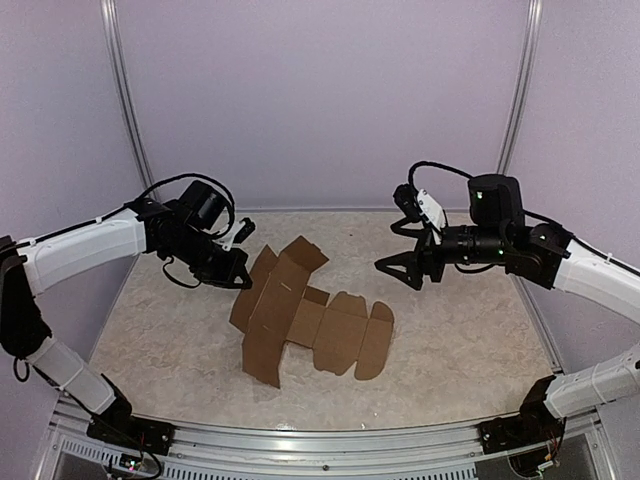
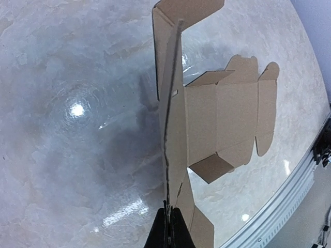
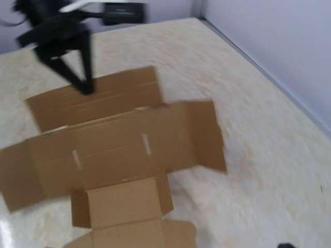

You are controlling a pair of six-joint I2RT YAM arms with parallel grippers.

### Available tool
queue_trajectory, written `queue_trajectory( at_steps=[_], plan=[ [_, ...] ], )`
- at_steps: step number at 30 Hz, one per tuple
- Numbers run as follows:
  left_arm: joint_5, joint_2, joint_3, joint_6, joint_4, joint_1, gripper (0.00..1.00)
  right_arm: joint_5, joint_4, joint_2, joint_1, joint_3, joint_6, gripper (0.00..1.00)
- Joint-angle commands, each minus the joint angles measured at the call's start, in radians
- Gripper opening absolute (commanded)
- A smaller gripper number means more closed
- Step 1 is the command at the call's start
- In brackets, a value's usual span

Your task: Fold the paper box

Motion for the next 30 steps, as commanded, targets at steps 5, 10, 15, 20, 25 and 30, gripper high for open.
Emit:
queue_trajectory(
  at_steps=[5, 10, 15, 20, 25, 30],
  plan=[
    [-0.289, 0.088, 0.158, 0.206, -0.136, -0.098, 0.0, -0.087, 0.005, 0.118, 0.018, 0.118, -0.235, 0.91],
    [-0.328, 0.128, 0.194, 0.314, -0.113, -0.158, 0.0, -0.066, -0.033, 0.188, 0.018, 0.172, -0.295, 0.91],
    [-0.45, 0.146, 0.205, 0.452, -0.066, -0.247, 0.0, -0.047, -0.029, 0.237, 0.018, 0.178, -0.317, 0.91],
    [-0.397, 0.203, 0.283, 0.523, -0.077, -0.264, 0.0, -0.031, -0.046, 0.26, 0.018, 0.179, -0.321, 0.91],
    [-0.379, 0.226, 0.33, 0.589, -0.061, -0.308, 0.0, -0.064, -0.054, 0.234, 0.018, 0.136, -0.306, 0.89],
    [-0.362, 0.256, 0.385, 0.632, -0.075, -0.356, 0.0, -0.053, -0.001, 0.192, 0.018, 0.065, -0.288, 0.86]
  ],
)
